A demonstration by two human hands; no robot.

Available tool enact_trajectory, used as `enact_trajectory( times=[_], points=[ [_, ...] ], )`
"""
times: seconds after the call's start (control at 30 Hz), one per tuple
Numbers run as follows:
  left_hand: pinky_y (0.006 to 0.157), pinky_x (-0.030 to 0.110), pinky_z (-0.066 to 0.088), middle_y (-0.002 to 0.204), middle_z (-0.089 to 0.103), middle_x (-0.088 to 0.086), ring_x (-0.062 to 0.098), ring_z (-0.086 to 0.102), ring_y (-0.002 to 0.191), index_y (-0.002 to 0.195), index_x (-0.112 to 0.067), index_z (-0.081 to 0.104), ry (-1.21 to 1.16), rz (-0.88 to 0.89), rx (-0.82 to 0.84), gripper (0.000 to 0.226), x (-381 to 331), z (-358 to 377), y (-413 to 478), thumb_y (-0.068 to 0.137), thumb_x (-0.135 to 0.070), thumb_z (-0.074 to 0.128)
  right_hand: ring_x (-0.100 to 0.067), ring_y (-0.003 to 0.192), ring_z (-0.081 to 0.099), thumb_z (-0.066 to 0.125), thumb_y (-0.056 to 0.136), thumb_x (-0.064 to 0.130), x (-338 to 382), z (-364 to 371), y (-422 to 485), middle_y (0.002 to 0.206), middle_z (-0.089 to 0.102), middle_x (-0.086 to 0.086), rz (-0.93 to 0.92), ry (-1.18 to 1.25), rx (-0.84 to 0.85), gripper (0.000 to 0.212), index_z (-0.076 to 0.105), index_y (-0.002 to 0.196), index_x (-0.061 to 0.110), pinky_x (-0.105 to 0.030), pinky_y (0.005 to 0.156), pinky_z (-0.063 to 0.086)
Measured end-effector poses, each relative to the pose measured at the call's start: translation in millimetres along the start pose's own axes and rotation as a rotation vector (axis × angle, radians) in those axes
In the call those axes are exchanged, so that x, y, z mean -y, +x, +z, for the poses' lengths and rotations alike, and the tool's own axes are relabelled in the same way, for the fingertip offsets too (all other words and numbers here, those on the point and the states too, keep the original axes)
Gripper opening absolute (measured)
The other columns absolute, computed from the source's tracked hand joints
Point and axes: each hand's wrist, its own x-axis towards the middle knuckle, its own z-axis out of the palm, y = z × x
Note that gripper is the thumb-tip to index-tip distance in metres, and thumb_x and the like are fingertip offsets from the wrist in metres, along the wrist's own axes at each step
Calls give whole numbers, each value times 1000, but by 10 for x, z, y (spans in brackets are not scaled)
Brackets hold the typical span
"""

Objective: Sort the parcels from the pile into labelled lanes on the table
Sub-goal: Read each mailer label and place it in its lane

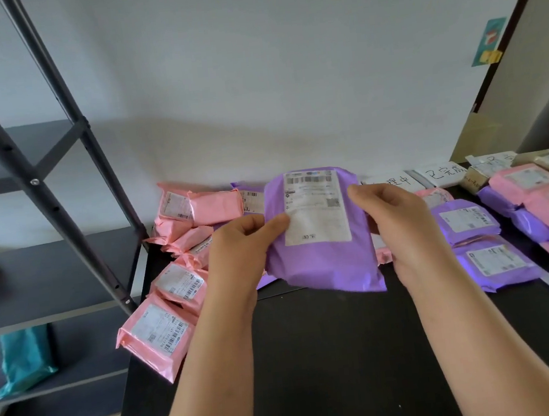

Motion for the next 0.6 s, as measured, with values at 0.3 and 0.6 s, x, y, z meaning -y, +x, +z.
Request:
enact_trajectory(
  times=[0.3, 0.6],
  points=[
    [48, 16, 44, 51, 59, -1, 12, 50, 50, 73, 0, 70, -45, -88, -143, 27, 97, -13, 87, 86, -23, 75, -19, 77, 62, 71, 89, 28, -107, 45, -26, 77, 71, -5, 170, 81, 229, 17, 74, 86, 11, -34, 79, 49],
    [52, 19, 44, 70, 64, 16, 20, 51, 63, 86, 6, 70, -31, -92, -125, 32, 130, -56, 36, 88, -26, 73, -15, 80, 68, 75, 86, 20, -137, 49, -82, 79, 75, 4, 109, 50, 203, 2, 75, 87, 23, -29, 77, 53]
  ],
)
